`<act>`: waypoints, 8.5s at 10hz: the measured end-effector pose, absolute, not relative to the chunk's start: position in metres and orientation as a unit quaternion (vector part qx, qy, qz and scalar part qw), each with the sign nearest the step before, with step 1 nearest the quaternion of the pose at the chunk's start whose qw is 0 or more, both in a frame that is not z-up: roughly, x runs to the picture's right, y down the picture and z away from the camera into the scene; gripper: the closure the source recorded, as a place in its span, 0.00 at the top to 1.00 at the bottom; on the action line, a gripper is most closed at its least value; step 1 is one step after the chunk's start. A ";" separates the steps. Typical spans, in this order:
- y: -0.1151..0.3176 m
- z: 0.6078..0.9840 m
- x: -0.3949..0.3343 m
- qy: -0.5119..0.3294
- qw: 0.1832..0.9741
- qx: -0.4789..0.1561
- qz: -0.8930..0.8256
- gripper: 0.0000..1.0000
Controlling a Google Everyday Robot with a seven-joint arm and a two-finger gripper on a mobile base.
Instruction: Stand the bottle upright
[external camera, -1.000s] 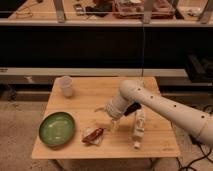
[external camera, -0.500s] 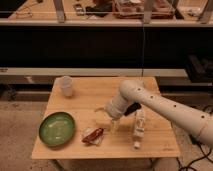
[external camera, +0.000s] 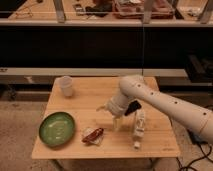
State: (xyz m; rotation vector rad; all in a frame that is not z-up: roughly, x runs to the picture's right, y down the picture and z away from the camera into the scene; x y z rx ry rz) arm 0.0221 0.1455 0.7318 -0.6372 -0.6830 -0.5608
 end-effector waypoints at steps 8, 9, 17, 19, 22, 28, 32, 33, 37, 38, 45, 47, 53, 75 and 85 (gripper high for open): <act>0.125 0.687 0.060 -0.287 0.820 -0.342 -0.359 0.80; 0.130 0.686 0.072 -0.281 0.809 -0.345 -0.385 0.80; 0.168 0.635 0.154 -0.286 0.754 -0.312 -0.502 0.80; 0.167 0.635 0.152 -0.287 0.754 -0.309 -0.503 0.80; 0.167 0.635 0.152 -0.287 0.754 -0.309 -0.503 0.80; 0.204 0.656 0.169 -0.279 0.753 -0.306 -0.512 0.80; 0.223 0.664 0.179 -0.276 0.753 -0.292 -0.521 0.80; 0.222 0.665 0.177 -0.276 0.753 -0.290 -0.522 0.80; 0.227 0.669 0.175 -0.279 0.753 -0.287 -0.522 0.80; 0.236 0.681 0.170 -0.289 0.750 -0.274 -0.528 0.80; 0.290 0.731 0.179 -0.311 0.732 -0.226 -0.562 0.80; 0.300 0.742 0.185 -0.308 0.729 -0.228 -0.567 0.80; 0.293 0.756 0.186 -0.304 0.728 -0.209 -0.578 0.80; 0.286 0.766 0.152 -0.305 0.746 -0.221 -0.548 0.80; 0.301 0.773 0.169 -0.273 0.731 -0.263 -0.567 0.80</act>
